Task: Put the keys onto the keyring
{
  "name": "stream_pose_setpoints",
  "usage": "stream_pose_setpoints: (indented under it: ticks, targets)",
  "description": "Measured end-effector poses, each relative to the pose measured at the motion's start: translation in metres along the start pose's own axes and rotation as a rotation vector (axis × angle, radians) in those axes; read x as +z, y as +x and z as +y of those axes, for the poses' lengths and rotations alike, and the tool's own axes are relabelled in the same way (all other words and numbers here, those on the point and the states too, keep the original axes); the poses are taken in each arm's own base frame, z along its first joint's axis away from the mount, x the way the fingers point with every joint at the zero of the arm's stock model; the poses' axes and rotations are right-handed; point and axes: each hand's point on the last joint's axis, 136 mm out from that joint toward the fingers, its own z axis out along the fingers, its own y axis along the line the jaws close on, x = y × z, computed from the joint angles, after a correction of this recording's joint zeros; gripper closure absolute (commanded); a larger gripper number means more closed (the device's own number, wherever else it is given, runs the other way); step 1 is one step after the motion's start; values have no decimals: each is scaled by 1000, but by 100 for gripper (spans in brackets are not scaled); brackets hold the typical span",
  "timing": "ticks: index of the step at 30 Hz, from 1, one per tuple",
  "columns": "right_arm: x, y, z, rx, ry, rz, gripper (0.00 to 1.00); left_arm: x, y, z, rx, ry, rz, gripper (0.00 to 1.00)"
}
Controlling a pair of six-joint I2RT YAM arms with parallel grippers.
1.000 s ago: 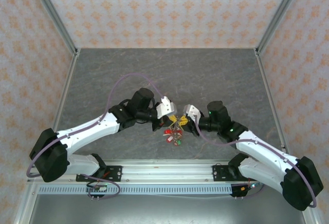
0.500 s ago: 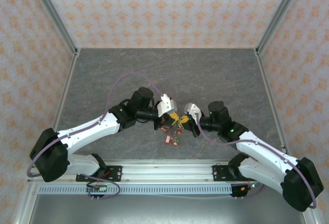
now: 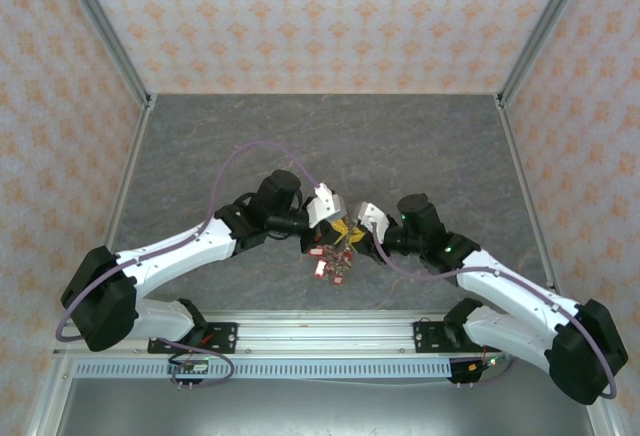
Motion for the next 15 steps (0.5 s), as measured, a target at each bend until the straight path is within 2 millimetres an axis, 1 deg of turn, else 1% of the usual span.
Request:
stream_pose_setpoints:
  ticks: [2, 8, 11, 15]
  targets:
    - [-7, -7, 0, -32, 15, -25, 75, 0, 1, 0, 0, 0, 3, 100]
    - [-24, -29, 8, -84, 4, -89, 75, 2, 5, 1, -2, 3, 17, 100]
    - [-28, -37, 11, -101, -12, -103, 75, 3, 7, 1, -2, 5, 23, 100]
    - [-29, -43, 13, -114, -34, -105, 74, 3, 7, 1, 3, 5, 25, 100]
